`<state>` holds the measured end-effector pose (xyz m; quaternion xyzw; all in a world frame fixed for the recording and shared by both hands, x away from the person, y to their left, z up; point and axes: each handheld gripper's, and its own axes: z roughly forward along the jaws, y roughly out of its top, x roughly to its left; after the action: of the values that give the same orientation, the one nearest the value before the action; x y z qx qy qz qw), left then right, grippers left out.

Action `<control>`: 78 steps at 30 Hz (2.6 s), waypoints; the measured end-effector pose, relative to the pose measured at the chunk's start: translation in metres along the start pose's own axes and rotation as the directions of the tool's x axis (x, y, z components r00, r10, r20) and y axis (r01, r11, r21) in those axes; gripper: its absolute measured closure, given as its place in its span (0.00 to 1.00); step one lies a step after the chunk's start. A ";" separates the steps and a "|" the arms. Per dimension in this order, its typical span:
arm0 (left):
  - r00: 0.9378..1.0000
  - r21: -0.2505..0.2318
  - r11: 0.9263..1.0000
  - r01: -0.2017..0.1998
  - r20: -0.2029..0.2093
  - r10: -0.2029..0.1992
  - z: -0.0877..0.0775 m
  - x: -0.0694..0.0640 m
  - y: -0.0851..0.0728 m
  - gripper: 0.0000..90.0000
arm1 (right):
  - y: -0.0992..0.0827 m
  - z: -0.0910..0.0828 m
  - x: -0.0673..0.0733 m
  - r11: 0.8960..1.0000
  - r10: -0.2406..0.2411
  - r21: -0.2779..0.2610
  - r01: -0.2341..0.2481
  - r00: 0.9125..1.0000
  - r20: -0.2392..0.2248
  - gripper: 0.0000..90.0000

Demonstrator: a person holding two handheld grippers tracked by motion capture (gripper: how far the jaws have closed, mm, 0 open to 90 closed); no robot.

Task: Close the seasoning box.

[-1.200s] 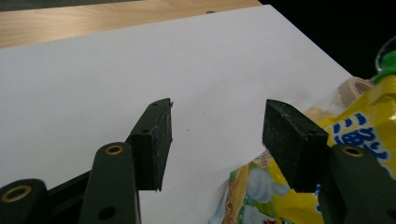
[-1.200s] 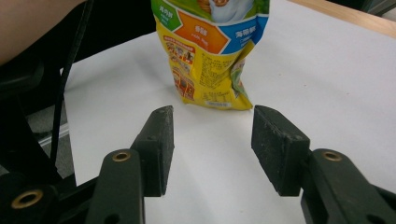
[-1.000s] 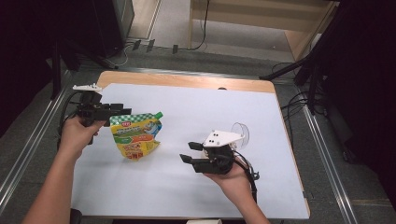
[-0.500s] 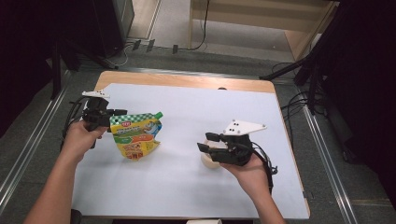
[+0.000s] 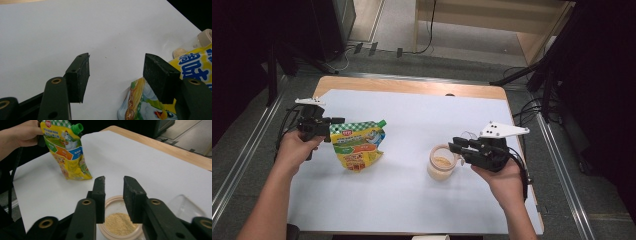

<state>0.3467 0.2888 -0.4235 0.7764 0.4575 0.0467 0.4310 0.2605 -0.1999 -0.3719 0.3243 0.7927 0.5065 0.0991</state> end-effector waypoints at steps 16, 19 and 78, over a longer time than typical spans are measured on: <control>1.000 0.022 1.000 -0.010 -0.001 0.010 0.002 -0.001 -0.001 0.43 | -0.001 -0.043 -0.029 0.997 0.052 -0.055 -0.047 0.994 0.097 1.00; 1.000 0.023 1.000 -0.012 -0.004 0.012 0.002 -0.002 -0.001 0.43 | -0.005 -0.047 -0.036 0.996 0.077 -0.057 -0.071 0.990 0.117 1.00; 1.000 0.031 0.999 -0.020 -0.021 0.020 0.004 0.001 -0.003 0.42 | -0.036 -0.003 -0.049 0.994 0.108 -0.005 -0.108 0.990 0.095 0.73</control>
<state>0.3470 0.2874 -0.4280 0.7869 0.4550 0.0522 0.4136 0.2815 -0.2422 -0.4101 0.3906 0.7682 0.4953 0.1090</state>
